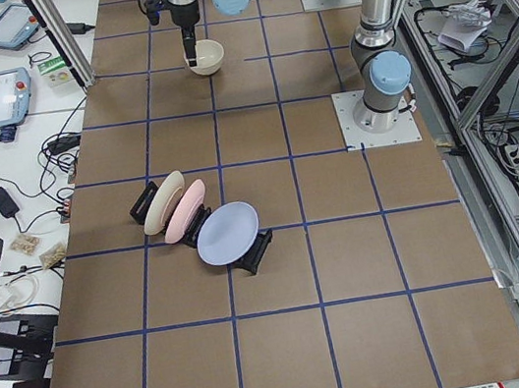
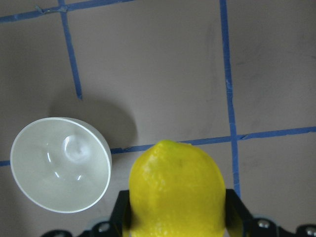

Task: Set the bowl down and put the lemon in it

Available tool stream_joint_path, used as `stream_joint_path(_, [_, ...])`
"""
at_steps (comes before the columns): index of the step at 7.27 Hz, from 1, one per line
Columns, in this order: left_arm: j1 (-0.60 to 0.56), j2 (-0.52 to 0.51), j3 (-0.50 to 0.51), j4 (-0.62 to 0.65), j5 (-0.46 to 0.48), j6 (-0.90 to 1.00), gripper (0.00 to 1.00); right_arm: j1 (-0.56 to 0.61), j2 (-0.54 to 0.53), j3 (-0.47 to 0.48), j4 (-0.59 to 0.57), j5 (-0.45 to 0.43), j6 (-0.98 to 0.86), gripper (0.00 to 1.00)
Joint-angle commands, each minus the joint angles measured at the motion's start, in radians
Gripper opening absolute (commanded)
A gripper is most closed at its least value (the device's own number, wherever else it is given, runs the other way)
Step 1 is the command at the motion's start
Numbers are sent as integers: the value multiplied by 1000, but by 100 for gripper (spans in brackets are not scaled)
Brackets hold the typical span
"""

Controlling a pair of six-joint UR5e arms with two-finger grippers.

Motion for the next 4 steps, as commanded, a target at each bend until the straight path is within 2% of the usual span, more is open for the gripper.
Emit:
stream_joint_path(1, [-13, 55, -10, -67, -19, -10, 100, 72, 35, 46, -158, 35, 85, 0])
stream_joint_path(4, [-10, 63, -11, -107, -47, -9, 100, 145, 78, 91, -280, 31, 208, 0])
